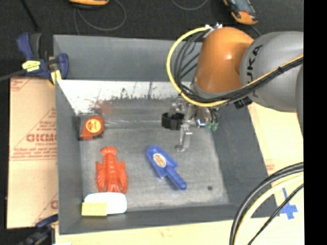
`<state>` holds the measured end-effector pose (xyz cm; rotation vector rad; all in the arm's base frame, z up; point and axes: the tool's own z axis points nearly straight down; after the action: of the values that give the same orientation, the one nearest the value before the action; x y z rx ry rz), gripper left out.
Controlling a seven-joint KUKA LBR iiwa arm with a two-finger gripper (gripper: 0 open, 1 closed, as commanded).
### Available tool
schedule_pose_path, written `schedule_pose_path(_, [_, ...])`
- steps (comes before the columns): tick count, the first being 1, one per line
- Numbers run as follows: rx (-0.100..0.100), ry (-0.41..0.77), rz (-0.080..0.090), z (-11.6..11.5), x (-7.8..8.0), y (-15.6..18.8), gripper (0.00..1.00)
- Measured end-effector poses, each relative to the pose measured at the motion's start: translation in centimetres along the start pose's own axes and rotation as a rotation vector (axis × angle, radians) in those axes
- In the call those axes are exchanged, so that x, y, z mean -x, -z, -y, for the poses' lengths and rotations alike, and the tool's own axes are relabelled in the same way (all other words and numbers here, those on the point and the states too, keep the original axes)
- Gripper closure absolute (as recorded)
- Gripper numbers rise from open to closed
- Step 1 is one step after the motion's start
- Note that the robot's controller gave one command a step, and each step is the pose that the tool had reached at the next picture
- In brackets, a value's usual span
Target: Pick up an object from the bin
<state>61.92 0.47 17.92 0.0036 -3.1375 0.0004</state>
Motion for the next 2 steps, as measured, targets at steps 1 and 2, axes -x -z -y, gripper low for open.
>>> schedule_pose_path(1, [0.0, 0.0, 0.007, 0.0, 0.1, 0.5, 0.0])
schedule_pose_path(2, [-0.001, 0.084, 0.011, -1.6, -3.1, -3.4, 0.0])
